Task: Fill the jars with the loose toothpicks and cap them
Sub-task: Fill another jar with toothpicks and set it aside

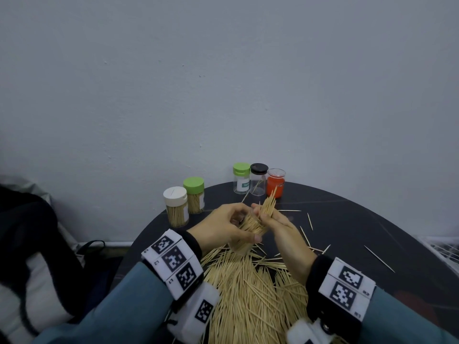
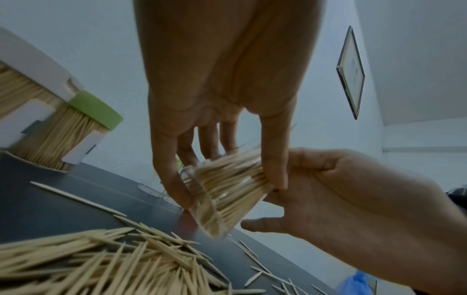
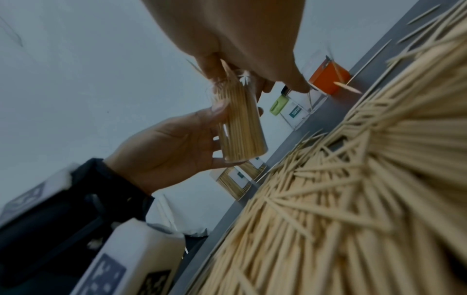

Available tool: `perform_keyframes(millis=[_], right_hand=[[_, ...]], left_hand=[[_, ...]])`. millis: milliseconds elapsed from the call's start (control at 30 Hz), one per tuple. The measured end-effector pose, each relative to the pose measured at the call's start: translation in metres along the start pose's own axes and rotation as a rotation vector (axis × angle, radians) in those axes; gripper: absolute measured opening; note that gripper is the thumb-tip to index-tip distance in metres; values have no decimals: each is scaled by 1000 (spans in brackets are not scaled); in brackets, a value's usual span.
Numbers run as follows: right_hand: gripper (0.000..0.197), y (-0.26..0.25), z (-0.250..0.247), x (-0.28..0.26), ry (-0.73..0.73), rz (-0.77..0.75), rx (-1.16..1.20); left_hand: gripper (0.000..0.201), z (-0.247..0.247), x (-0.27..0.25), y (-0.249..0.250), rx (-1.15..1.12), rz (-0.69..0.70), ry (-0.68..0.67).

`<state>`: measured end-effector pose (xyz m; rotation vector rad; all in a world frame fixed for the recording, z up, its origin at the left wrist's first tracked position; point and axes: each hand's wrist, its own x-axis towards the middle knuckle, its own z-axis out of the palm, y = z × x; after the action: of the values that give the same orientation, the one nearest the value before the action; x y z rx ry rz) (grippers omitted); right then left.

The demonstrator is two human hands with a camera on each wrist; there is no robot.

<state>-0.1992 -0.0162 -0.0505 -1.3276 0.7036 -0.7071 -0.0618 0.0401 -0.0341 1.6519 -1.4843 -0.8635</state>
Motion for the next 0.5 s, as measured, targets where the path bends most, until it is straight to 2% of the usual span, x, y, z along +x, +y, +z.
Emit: perform_keyframes(millis=[133, 233, 367, 500], right_hand=[[27, -8, -2, -1, -15, -25, -26], [33, -13, -2, 0, -4, -67, -86], [16, -17, -5, -1, -4, -122, -99], [22, -19, -10, 1, -18, -158, -128]], left_hand=[[41, 0, 0, 0, 14, -8, -13], [42, 0, -2, 2, 9, -17, -21], [42, 1, -1, 2, 1, -17, -30], [41, 2, -1, 3, -17, -11, -47]])
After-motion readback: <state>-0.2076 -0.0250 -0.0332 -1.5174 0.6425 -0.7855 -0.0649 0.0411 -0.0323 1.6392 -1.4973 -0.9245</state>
